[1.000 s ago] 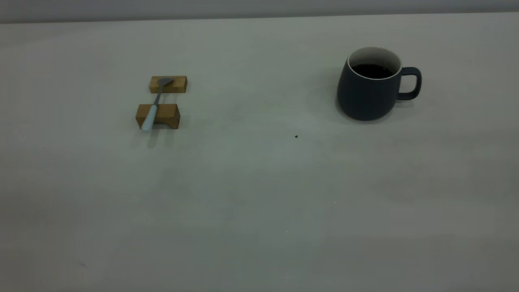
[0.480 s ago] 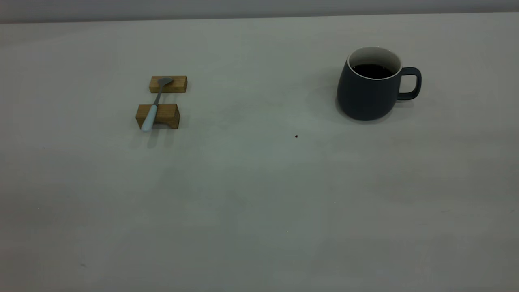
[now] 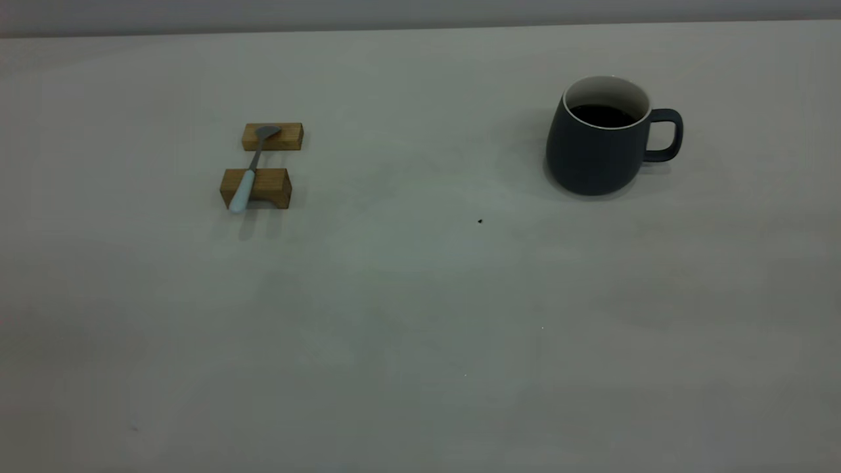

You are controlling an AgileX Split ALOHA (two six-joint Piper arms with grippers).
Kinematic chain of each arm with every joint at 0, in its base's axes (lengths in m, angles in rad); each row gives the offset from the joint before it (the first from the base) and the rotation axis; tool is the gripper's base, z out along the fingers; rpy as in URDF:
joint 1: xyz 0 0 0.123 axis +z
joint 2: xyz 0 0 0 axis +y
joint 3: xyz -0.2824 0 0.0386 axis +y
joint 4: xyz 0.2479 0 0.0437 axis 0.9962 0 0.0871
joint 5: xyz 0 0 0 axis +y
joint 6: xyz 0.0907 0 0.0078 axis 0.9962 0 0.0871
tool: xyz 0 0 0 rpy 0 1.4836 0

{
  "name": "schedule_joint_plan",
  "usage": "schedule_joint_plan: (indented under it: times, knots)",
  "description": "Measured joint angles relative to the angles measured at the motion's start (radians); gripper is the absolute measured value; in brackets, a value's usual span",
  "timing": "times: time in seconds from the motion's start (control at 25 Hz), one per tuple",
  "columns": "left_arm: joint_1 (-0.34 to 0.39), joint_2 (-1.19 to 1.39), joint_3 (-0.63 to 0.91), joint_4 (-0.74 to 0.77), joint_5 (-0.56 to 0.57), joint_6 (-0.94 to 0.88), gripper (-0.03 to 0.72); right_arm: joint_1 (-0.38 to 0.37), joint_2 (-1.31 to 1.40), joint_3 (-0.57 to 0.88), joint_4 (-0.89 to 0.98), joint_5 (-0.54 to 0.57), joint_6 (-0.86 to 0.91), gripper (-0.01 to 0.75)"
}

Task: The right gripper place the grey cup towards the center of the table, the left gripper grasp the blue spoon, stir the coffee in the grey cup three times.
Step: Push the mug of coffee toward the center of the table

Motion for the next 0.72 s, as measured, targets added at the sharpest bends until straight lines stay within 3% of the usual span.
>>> schedule_joint_plan:
  times: [0.36, 0.52, 0.72]
  knots:
    - [0.0, 0.0, 0.0, 0.0, 0.0, 0.0, 0.446, 0.0, 0.006, 0.0, 0.008, -0.001, 0.0, 0.57]
    - [0.0, 0.0, 0.0, 0.0, 0.0, 0.0, 0.446, 0.0, 0.129, -0.002, 0.048, -0.022, -0.009, 0.585]
    - [0.0, 0.0, 0.0, 0.0, 0.0, 0.0, 0.446, 0.0, 0.41, -0.029, 0.076, -0.173, -0.091, 0.638]
